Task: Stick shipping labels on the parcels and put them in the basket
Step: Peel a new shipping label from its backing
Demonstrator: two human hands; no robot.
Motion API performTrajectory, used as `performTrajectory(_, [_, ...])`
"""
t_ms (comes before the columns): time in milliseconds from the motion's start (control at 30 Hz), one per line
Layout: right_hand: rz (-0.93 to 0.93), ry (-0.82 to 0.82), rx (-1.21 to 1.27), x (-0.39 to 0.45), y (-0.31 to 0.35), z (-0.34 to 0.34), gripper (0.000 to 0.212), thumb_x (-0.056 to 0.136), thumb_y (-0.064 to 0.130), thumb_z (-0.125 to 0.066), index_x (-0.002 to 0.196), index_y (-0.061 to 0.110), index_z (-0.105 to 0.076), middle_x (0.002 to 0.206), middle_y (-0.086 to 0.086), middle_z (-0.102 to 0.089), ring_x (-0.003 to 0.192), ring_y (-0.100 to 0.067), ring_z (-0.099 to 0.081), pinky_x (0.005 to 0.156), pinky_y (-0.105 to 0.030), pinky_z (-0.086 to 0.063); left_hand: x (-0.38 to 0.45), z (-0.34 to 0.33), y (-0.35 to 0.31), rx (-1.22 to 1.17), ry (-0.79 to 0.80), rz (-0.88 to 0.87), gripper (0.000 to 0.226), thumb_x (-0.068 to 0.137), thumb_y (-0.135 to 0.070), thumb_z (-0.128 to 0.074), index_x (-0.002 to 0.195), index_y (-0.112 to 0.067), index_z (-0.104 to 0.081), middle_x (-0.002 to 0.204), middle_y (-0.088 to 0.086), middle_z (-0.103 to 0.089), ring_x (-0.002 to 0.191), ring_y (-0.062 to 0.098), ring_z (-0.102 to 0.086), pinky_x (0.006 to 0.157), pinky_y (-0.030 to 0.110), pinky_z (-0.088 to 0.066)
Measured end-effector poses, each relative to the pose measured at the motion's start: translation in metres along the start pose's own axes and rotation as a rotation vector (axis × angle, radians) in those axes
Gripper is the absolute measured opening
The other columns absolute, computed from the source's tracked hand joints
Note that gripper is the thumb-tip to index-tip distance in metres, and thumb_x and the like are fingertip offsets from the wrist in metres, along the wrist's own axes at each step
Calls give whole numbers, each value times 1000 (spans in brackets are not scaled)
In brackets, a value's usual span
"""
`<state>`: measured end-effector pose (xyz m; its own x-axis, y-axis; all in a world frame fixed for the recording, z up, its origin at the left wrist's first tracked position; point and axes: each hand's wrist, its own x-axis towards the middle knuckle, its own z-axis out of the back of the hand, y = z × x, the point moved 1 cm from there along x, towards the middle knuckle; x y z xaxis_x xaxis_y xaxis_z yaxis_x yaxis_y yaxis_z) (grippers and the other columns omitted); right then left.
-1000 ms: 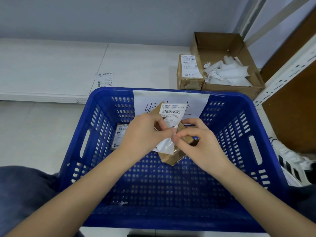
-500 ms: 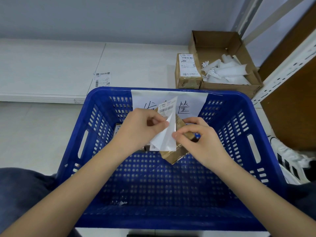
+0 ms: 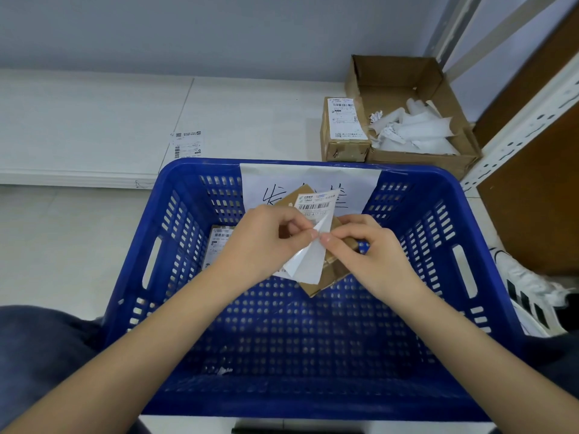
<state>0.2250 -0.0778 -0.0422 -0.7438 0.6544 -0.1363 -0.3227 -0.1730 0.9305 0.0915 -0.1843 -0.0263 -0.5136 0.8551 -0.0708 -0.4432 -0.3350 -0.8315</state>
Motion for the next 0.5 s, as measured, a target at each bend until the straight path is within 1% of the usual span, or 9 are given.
performTrajectory(100, [4,-18,23,1,0,2,19,83,15,-71,71,30,-68,106,12,-55,88,19,-51,72,-1,-39,1,4,0,16,-25,12,13,84,-23,-72,76,-33,-70,65,-17,-61,61,-6,-54,65,16,-42])
performTrajectory(200, [13,-38,21,2,1,4,20,83,14,-71,70,29,-68,105,14,-54,88,20,-50,71,1,-39,3,10,0,44,-55,29,19,84,-26,-72,72,-39,-67,68,-17,-64,64,-4,-56,67,18,-44])
performTrajectory(267, [8,-41,-1,3,1,6,18,84,17,-70,71,29,-68,106,15,-53,93,16,-51,72,1,-39,5,15,1,55,-85,44,17,83,-28,-72,72,-39,-67,71,-15,-65,68,1,-57,70,21,-46])
performTrajectory(367, [-1,-46,-28,5,1,10,15,85,20,-69,74,30,-68,111,13,-53,101,4,-51,74,-1,-43,6,22,3,47,-121,61,13,83,-28,-72,73,-35,-69,74,-11,-67,72,7,-60,72,25,-48])
performTrajectory(500, [1,-78,-27,6,2,15,16,84,19,-69,73,30,-68,114,10,-54,101,1,-53,75,-2,-43,9,32,5,17,-167,79,17,84,-26,-72,71,-36,-67,78,-6,-69,75,11,-61,75,29,-50])
